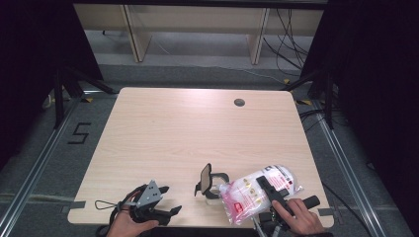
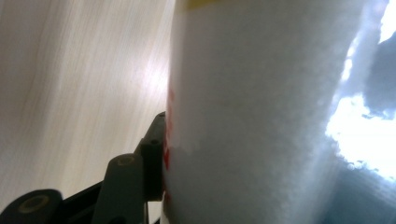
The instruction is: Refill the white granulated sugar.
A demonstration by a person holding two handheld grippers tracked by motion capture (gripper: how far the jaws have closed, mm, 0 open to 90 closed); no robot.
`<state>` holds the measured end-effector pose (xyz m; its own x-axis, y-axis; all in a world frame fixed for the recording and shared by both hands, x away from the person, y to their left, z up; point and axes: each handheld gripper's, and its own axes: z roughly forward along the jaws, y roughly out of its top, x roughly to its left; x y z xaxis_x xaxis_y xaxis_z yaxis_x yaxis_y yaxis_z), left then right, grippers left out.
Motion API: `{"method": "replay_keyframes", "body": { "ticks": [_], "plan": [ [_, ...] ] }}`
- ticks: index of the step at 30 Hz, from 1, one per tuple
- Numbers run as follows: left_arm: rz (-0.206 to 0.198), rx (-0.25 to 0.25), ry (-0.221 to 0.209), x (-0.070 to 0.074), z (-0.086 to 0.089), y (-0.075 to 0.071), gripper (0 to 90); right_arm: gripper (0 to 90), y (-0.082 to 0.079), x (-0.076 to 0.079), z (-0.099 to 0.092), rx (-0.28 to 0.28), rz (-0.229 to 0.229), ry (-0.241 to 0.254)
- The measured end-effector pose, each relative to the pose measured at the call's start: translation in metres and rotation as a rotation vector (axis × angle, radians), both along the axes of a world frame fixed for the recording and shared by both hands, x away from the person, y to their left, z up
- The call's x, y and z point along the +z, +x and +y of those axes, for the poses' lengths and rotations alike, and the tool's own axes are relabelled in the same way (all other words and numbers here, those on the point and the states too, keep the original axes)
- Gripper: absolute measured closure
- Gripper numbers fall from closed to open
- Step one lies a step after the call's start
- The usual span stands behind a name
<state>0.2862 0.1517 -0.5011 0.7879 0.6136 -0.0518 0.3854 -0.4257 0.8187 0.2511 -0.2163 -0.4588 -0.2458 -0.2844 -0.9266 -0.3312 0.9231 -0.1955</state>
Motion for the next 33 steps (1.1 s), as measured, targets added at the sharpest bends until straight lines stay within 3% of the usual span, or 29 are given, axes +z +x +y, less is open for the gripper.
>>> {"method": "replay_keyframes", "body": {
  "ticks": [3, 5, 7, 9, 12, 14, 18, 19, 21, 23, 25, 27, 30, 31, 33],
  "plan": [
    [-0.011, -0.016, 0.032, 0.001, 0.002, 0.002, 23.5, 50.7, 0.0, 0.003, 0.002, 0.028, -0.038, -0.041],
    [0.0, -0.006, 0.014, 0.0, 0.001, 0.001, 23.4, 50.8, -0.001, 0.004, 0.002, 0.017, -0.043, -0.051],
    [-0.006, -0.015, 0.035, 0.0, 0.001, 0.001, 23.4, 50.9, -0.001, 0.004, 0.003, 0.017, -0.05, -0.055],
    [0.004, -0.002, -0.011, -0.001, -0.002, 0.0, 23.5, 51.0, -0.001, 0.005, 0.003, 0.019, -0.053, -0.075],
    [-0.007, -0.004, 0.011, -0.001, -0.001, 0.0, 23.4, 51.2, 0.0, 0.006, 0.004, 0.034, -0.066, -0.096],
    [-0.002, 0.002, 0.003, 0.0, -0.001, -0.001, 23.4, 51.3, 0.0, 0.006, 0.005, 0.029, -0.079, -0.096],
    [0.002, -0.005, 0.005, 0.0, 0.001, 0.0, 23.4, 51.5, 0.001, 0.007, 0.005, 0.023, -0.075, -0.11],
    [-0.004, -0.004, -0.001, 0.0, 0.001, 0.0, 23.4, 51.6, 0.003, 0.009, 0.007, 0.049, -0.091, -0.144],
    [-0.001, 0.004, 0.009, 0.001, 0.0, 0.0, 23.4, 51.7, 0.002, 0.008, 0.007, 0.022, -0.079, -0.128],
    [-0.011, -0.014, 0.008, 0.001, 0.0, 0.001, 23.4, 51.8, 0.004, 0.01, 0.009, 0.044, -0.078, -0.151],
    [-0.016, 0.0, 0.021, 0.001, 0.0, 0.0, 23.4, 51.9, 0.005, 0.012, 0.009, 0.05, -0.081, -0.176],
    [0.003, -0.007, 0.029, 0.001, 0.001, -0.001, 23.4, 52.0, 0.004, 0.01, 0.007, 0.029, -0.073, -0.136],
    [-0.005, -0.009, 0.037, 0.002, 0.001, -0.001, 23.4, 52.1, 0.005, 0.011, 0.008, 0.044, -0.079, -0.149],
    [-0.004, 0.0, 0.021, 0.001, -0.001, -0.001, 23.4, 52.2, 0.005, 0.011, 0.008, 0.049, -0.083, -0.153],
    [-0.001, -0.021, 0.054, 0.002, 0.001, 0.001, 23.4, 52.2, 0.005, 0.013, 0.008, 0.048, -0.09, -0.173]
  ]
}}
